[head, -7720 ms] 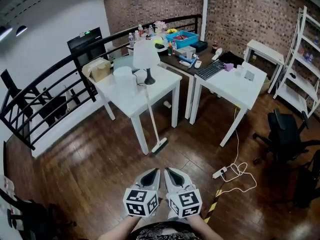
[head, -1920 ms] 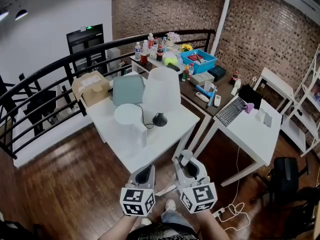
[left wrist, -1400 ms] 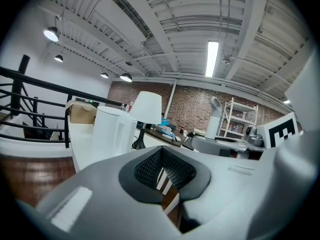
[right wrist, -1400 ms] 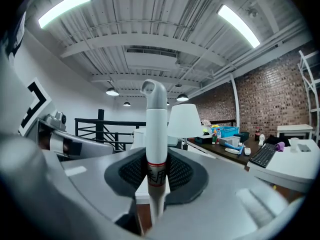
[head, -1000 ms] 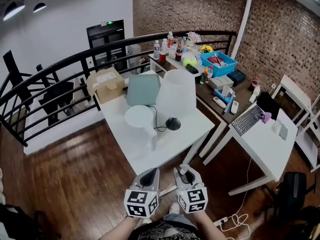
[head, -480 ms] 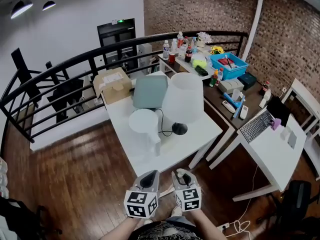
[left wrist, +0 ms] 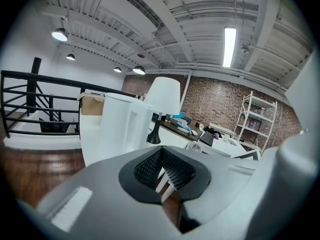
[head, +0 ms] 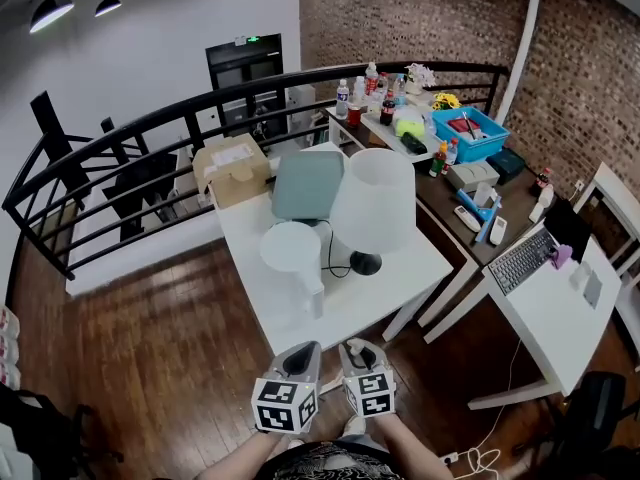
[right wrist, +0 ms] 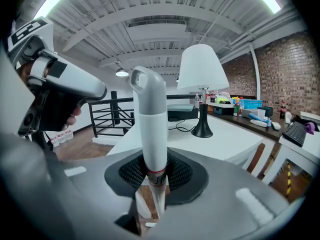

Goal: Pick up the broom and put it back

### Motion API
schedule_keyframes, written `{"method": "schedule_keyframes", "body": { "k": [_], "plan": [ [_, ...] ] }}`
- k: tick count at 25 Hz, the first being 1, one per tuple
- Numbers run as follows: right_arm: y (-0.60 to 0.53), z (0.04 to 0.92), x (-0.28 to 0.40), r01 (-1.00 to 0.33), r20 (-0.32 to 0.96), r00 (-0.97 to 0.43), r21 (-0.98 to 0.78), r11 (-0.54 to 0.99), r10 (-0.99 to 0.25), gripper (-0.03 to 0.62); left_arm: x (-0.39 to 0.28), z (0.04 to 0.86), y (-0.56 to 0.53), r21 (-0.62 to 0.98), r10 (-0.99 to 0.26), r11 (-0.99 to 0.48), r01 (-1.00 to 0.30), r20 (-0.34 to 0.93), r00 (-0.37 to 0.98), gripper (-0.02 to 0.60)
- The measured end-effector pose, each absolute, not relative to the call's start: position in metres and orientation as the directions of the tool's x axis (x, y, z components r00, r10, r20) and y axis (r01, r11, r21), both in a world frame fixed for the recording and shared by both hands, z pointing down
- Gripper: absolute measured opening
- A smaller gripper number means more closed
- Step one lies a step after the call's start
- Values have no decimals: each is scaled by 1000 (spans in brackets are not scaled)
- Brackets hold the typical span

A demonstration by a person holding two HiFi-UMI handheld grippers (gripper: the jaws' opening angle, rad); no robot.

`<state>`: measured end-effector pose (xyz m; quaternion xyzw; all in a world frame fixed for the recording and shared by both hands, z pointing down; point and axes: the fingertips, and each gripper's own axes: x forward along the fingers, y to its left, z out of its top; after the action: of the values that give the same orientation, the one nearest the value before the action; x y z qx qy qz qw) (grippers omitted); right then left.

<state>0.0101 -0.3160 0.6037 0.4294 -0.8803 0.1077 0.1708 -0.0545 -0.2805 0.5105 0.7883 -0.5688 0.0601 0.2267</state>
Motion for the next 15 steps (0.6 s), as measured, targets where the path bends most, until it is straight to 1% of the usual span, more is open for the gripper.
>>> {"method": "schedule_keyframes", "body": {
  "k": [4, 15],
  "plan": [
    [-322, 613, 7, -790, 407, -576, -54, 611, -709, 80, -55, 512, -286, 285, -867, -247, -926, 362, 343, 3],
    [-338, 616, -7, -753, 395, -619, -53, 656, -679, 81, -62, 517, -290, 277, -873, -221, -935, 370, 317, 3]
  ]
}}
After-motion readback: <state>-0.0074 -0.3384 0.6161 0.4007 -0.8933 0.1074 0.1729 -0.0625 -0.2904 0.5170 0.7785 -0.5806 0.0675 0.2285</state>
